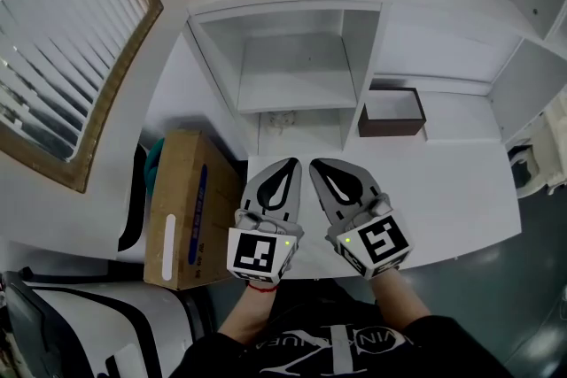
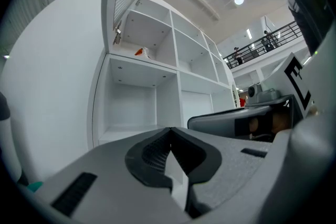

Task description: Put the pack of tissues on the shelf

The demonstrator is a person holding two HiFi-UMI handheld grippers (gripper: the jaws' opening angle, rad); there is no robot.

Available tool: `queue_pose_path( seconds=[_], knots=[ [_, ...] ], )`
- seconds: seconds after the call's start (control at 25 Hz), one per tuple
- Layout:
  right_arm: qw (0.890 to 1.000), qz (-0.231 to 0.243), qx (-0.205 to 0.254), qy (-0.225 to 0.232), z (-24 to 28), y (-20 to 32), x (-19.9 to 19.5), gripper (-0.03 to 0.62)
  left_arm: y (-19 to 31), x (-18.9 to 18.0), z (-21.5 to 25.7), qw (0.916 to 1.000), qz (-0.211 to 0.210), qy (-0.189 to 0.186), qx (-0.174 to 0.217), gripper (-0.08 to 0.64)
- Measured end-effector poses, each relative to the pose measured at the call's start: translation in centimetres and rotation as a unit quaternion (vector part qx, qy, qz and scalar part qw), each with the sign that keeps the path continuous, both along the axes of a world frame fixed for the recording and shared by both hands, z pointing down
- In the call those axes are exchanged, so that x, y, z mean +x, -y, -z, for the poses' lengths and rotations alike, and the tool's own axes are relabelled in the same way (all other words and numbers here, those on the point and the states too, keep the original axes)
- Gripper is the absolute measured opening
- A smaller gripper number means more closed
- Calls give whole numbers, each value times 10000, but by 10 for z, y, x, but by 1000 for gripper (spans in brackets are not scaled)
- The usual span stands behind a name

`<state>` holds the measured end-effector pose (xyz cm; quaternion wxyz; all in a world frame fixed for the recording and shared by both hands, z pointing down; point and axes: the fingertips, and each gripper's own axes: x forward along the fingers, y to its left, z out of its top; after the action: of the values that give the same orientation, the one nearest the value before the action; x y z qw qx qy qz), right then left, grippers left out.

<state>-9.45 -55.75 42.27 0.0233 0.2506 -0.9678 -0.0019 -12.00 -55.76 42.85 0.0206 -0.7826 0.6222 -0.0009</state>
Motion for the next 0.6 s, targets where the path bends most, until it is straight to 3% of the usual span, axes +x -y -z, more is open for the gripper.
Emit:
queue_pose_path(
  seconds=[0.6],
  knots=[
    [9998, 82, -165, 117, -4, -2, -5, 3, -4, -1, -3, 10000, 38, 63, -58, 8]
  ],
)
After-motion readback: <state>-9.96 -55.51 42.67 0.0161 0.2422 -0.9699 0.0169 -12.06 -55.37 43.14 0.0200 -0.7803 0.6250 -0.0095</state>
